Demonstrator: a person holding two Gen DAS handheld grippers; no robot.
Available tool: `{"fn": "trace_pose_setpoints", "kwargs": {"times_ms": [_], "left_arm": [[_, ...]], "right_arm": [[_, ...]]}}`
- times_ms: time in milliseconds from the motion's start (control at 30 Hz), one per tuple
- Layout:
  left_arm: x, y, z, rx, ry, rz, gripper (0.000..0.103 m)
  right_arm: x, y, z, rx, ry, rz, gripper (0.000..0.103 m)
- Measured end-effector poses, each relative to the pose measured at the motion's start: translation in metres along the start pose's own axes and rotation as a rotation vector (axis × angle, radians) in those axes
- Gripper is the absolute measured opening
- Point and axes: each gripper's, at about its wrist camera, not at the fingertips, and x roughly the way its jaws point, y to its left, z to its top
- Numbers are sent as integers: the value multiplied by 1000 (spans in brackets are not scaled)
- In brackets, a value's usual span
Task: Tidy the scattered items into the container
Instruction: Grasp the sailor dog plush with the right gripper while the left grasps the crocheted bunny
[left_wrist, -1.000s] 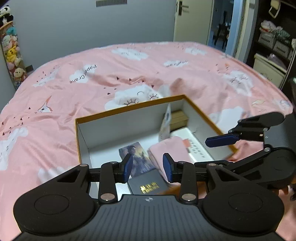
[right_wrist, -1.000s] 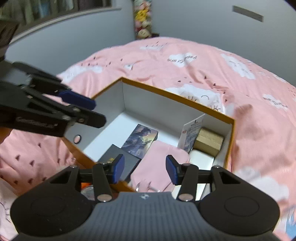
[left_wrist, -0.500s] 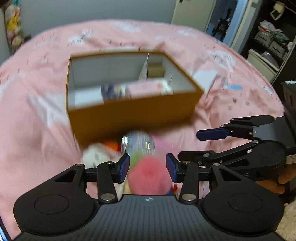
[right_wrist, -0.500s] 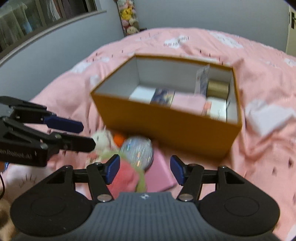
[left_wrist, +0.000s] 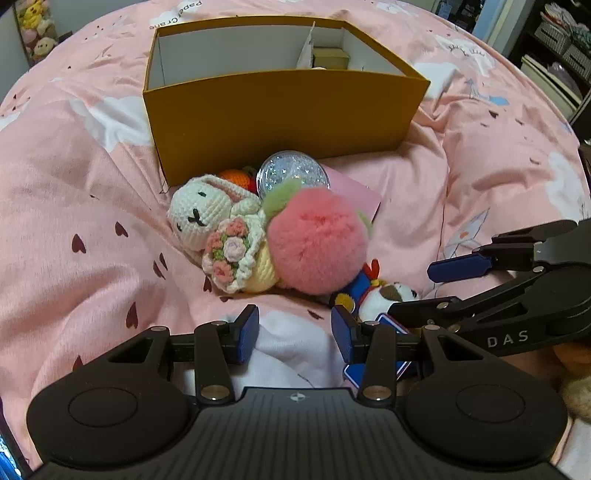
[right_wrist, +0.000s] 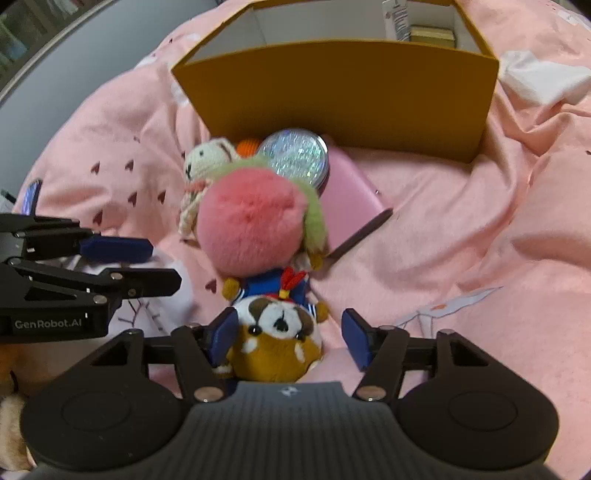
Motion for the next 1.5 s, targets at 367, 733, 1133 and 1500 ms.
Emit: {"fn": "trace_pose_setpoints", "kwargs": {"times_ms": [367, 733, 1133, 1500], "left_arm": [[0, -2, -6, 1, -7, 0, 50], [-1, 2, -6, -37, -13, -12, 50], [-15, 13, -2, -68, -101, -7, 50], [-18, 30, 7, -116, -127, -3, 50]], "right_arm": [[20, -7, -4, 39, 66, 52, 74], [25, 7, -8, -21, 81, 86, 60], [-23, 11, 1, -89, -45, 4, 58], [-47, -15, 37, -70, -190, -160, 59]]}}
